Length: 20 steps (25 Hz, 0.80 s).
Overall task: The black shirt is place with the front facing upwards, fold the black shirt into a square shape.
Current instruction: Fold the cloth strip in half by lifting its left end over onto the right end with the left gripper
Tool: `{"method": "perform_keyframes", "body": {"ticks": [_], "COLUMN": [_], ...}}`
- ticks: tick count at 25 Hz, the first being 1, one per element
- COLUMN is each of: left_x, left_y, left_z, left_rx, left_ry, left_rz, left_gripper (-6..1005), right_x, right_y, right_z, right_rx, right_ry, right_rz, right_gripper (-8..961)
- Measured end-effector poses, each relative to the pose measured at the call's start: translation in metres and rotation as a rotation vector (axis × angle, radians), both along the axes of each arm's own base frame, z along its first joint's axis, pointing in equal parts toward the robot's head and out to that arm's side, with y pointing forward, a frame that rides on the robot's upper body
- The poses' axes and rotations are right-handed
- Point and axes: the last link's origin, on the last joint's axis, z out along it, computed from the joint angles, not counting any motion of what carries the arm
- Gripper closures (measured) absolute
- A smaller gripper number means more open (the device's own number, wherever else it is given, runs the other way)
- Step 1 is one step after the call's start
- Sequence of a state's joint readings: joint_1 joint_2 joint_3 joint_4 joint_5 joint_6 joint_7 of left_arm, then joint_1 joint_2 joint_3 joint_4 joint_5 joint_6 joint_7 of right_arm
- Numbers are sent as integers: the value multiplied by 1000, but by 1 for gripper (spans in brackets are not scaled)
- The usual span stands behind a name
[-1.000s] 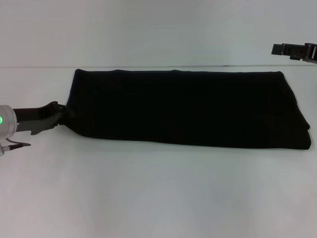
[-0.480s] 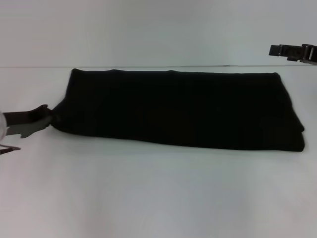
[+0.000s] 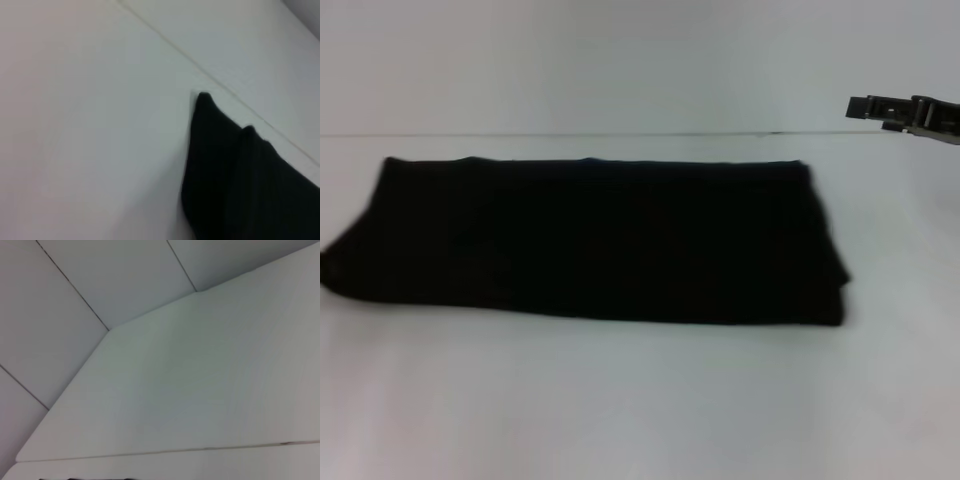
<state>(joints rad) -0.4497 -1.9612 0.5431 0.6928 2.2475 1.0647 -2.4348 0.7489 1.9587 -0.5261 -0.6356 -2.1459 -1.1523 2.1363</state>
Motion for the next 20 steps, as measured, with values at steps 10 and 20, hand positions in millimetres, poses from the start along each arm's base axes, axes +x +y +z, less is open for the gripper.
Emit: {"method": "perform_keyframes", "body": {"ticks": [10,20], "left_x": [-4,180], "left_y": [-28,41], "left_z": [56,-42], "left_rx": [110,-53], "left_ry": [-76,-439], "left_rz": [-82,-694], "left_gripper": [970,969], "right_x": [1,32], "right_y": [-2,-24], "right_z": [-9,5], "right_rx": [1,-5], "right_ry": [-3,-19], "right_rz": [-1,-36], "right_gripper": [128,127]}}
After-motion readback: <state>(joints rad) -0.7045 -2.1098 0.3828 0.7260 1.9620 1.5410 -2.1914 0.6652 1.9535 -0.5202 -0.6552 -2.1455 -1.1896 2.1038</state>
